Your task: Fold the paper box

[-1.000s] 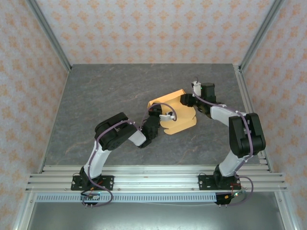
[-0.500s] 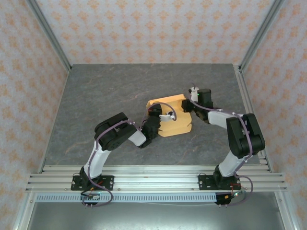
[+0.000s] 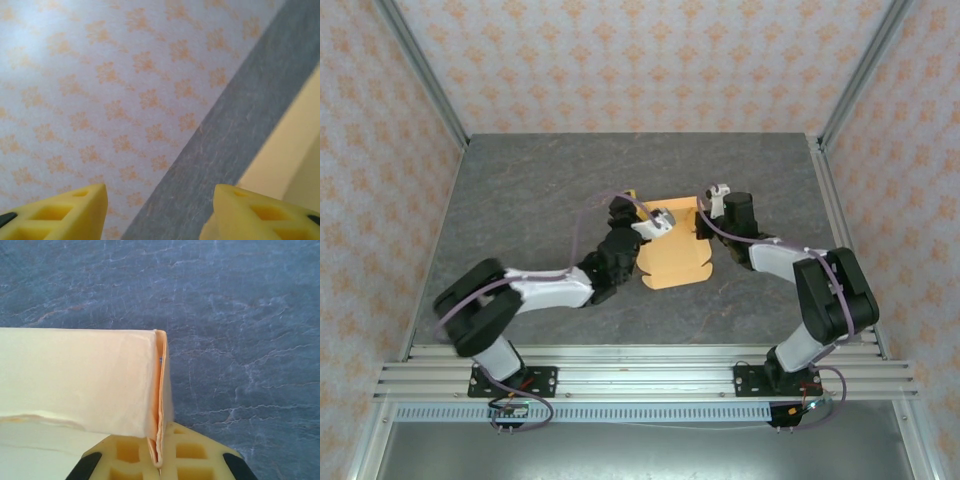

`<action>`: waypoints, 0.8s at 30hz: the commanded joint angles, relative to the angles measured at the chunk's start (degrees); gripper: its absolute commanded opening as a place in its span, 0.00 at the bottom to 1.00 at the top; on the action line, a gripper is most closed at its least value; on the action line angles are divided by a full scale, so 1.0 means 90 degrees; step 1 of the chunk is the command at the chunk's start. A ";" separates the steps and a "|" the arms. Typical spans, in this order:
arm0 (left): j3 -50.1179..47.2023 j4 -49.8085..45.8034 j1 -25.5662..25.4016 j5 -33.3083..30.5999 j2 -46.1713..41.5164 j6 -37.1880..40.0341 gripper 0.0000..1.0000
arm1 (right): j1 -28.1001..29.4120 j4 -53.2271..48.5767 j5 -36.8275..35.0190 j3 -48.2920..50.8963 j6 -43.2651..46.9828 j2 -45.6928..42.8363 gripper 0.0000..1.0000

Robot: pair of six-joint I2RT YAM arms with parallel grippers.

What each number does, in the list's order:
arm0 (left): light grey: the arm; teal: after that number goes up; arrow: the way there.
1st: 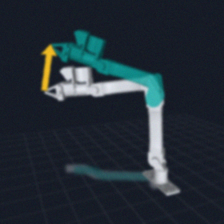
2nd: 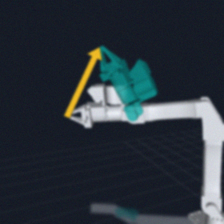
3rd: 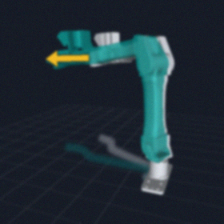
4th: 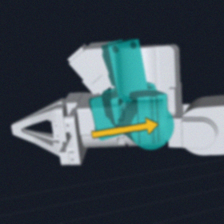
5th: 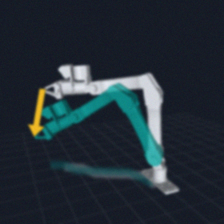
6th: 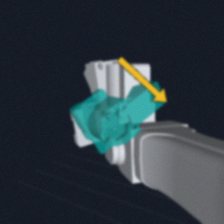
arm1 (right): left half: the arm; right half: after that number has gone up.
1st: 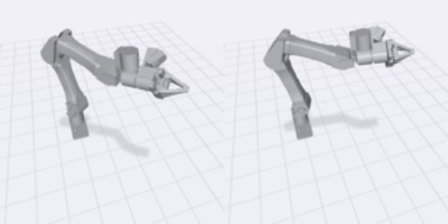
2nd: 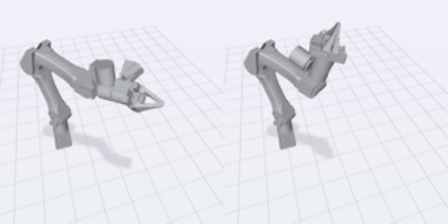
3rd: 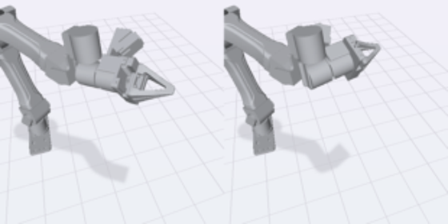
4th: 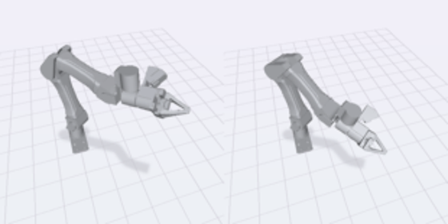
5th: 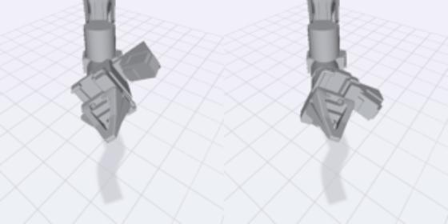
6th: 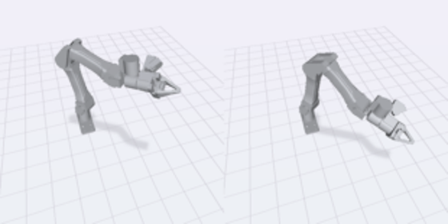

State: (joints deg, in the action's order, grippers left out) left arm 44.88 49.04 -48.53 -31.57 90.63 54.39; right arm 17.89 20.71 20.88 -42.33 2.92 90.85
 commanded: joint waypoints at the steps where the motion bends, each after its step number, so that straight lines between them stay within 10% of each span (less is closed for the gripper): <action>1: -0.0105 -0.1763 0.0057 0.0158 -0.1084 -0.2355 0.59 | 0.0214 0.0160 -0.0389 0.0080 0.0321 -0.0258 0.00; 11: 0.0286 -0.6232 0.1995 0.2078 -0.3057 -0.7469 0.67 | 0.0584 -0.0123 -0.0974 -0.0044 0.0613 -0.0292 0.00; 18: -0.0262 -0.5777 0.3226 0.4463 -0.2596 -0.8489 0.67 | 0.0607 -0.0229 -0.0992 -0.0101 0.0604 -0.0269 0.00; 24: -0.0716 -0.5093 0.3232 0.5198 -0.2654 -0.8928 1.00 | 0.0606 -0.0250 -0.0948 -0.0107 0.0617 -0.0250 0.00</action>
State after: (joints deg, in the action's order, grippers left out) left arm 40.01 -0.49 -19.40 8.47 68.99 -21.19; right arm 23.00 18.85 13.23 -42.24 7.77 89.71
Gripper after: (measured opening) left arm 0.992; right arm 0.038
